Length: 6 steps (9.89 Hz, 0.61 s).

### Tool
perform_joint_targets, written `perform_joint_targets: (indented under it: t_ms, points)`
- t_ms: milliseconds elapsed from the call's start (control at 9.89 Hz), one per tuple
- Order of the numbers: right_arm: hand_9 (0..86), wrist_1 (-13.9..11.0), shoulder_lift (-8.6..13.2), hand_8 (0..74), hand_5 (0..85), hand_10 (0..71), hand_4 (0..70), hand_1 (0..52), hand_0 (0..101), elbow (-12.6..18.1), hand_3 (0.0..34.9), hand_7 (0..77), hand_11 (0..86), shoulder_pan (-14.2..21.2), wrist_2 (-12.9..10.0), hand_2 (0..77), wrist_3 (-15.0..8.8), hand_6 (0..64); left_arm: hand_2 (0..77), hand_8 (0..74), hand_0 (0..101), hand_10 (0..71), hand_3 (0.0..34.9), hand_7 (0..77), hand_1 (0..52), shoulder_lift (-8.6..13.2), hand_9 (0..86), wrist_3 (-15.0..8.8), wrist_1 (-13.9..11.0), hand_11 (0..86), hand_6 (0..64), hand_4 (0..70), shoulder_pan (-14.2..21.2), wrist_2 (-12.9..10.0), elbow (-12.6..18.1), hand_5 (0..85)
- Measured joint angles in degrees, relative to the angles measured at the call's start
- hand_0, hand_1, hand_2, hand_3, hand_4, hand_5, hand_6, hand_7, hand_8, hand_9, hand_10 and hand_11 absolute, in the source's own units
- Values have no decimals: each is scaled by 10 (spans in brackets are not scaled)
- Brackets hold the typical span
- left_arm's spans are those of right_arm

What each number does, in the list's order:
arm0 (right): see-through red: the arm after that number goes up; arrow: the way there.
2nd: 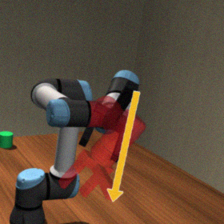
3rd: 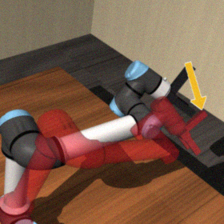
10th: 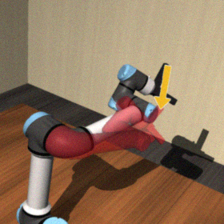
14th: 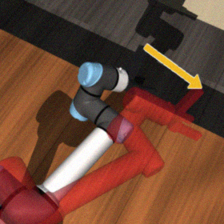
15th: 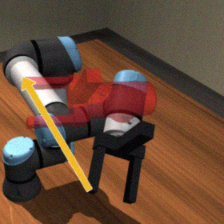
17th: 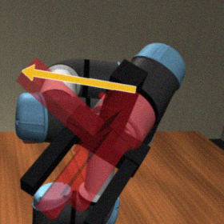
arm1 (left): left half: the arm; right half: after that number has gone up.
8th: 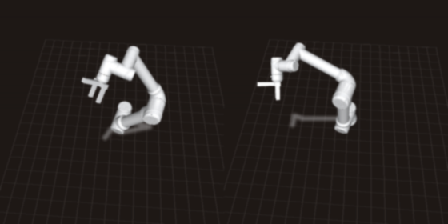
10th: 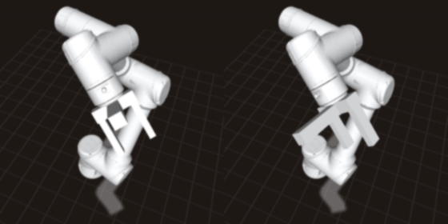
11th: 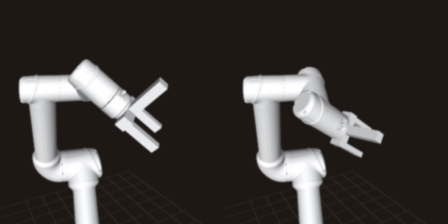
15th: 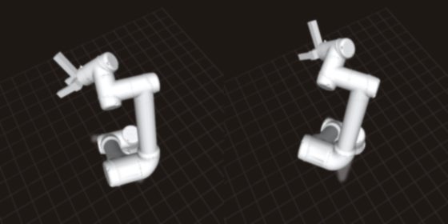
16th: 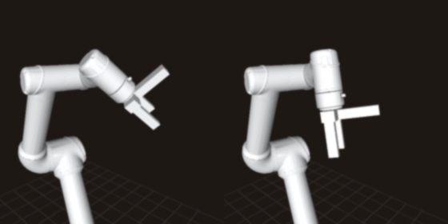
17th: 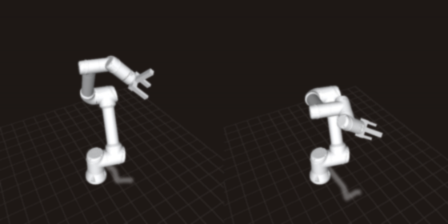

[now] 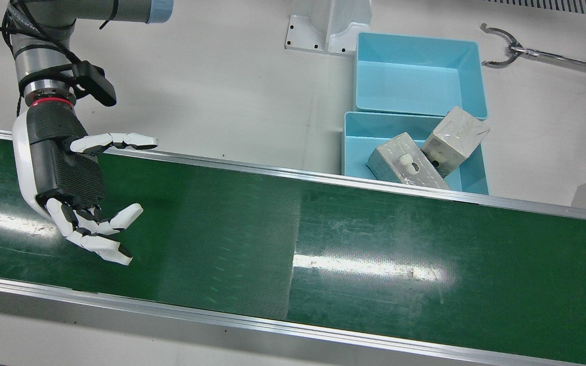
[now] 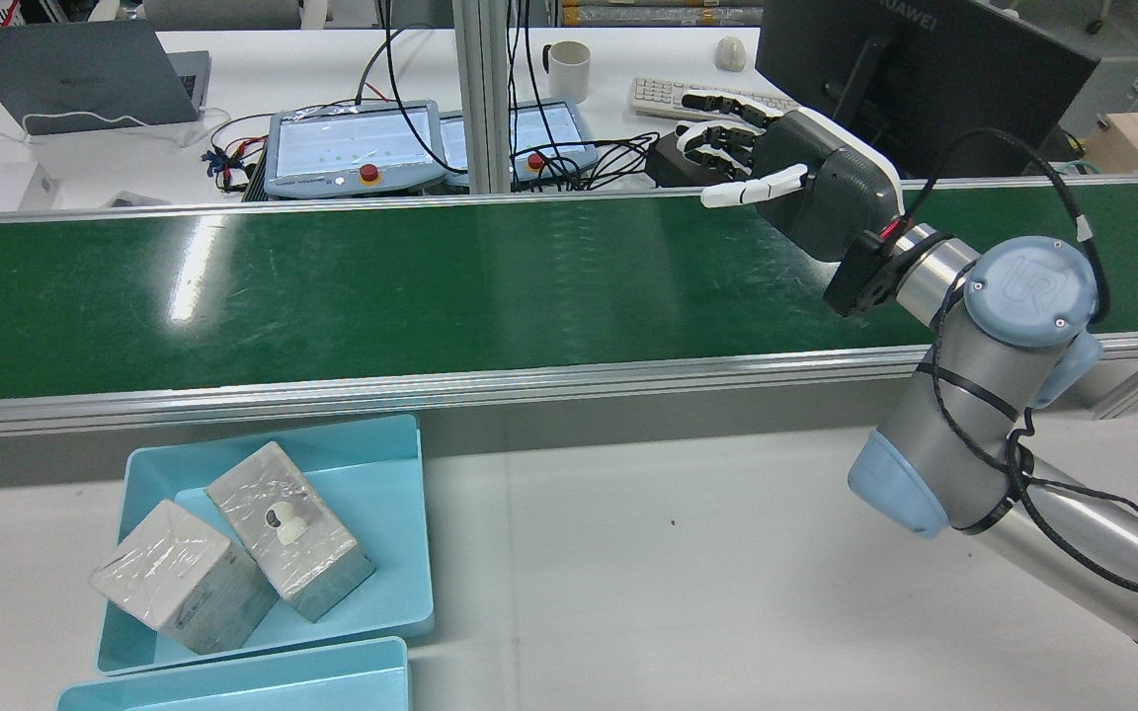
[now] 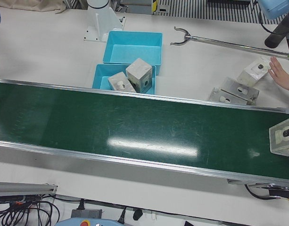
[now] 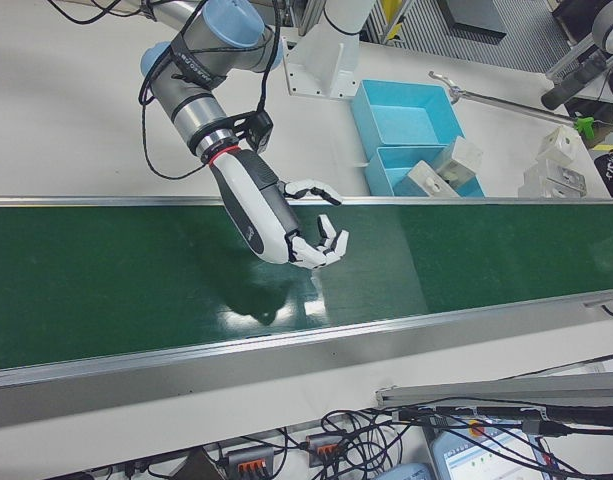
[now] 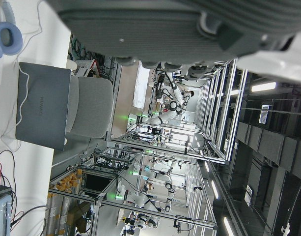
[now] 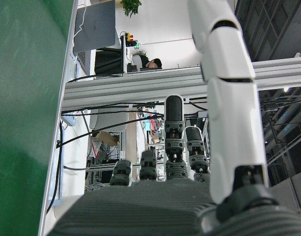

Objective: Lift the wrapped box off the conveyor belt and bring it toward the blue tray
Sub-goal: 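Move the right hand along the belt edge into a waiting pose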

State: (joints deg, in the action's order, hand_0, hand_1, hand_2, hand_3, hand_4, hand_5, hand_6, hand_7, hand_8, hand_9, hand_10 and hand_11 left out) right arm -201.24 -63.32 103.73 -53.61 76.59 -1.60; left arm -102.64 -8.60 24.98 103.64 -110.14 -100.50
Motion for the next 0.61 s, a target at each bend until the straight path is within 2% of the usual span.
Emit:
perform_joint_targets:
  t_ms: [101, 202, 303, 404, 505, 606]
  points:
    - [273, 1, 0, 169, 311, 125, 120, 196, 522, 0, 18, 393, 256, 0, 1, 153, 0, 355, 11, 5, 0, 5, 0, 5, 0, 0, 0, 0, 0, 0, 0, 0, 0, 0, 0, 11]
    - [76, 2, 0, 0, 158, 0, 109, 196, 513, 0, 30, 224, 38, 0, 2, 147, 0, 202, 11, 5, 0, 5, 0, 5, 0, 0, 0, 0, 0, 0, 0, 0, 0, 0, 0, 11]
    - [16, 3, 0, 0, 202, 0, 109, 196, 513, 0, 47, 142, 16, 0, 2, 158, 0, 104, 5, 5, 0, 5, 0, 5, 0, 0, 0, 0, 0, 0, 0, 0, 0, 0, 0, 11]
    - [16, 3, 0, 0, 202, 0, 109, 196, 513, 0, 47, 142, 16, 0, 2, 158, 0, 104, 5, 5, 0, 5, 0, 5, 0, 0, 0, 0, 0, 0, 0, 0, 0, 0, 0, 11]
    - [16, 4, 0, 0, 202, 0, 109, 196, 511, -1, 53, 175, 16, 0, 2, 169, -2, 44, 5, 5, 0, 0, 0, 5, 0, 0, 0, 0, 0, 0, 0, 0, 0, 0, 0, 11]
    - [16, 10, -1, 0, 202, 0, 109, 196, 511, -2, 53, 175, 16, 1, 1, 169, -4, 44, 5, 5, 0, 5, 0, 5, 0, 0, 0, 0, 0, 0, 0, 0, 0, 0, 0, 11]
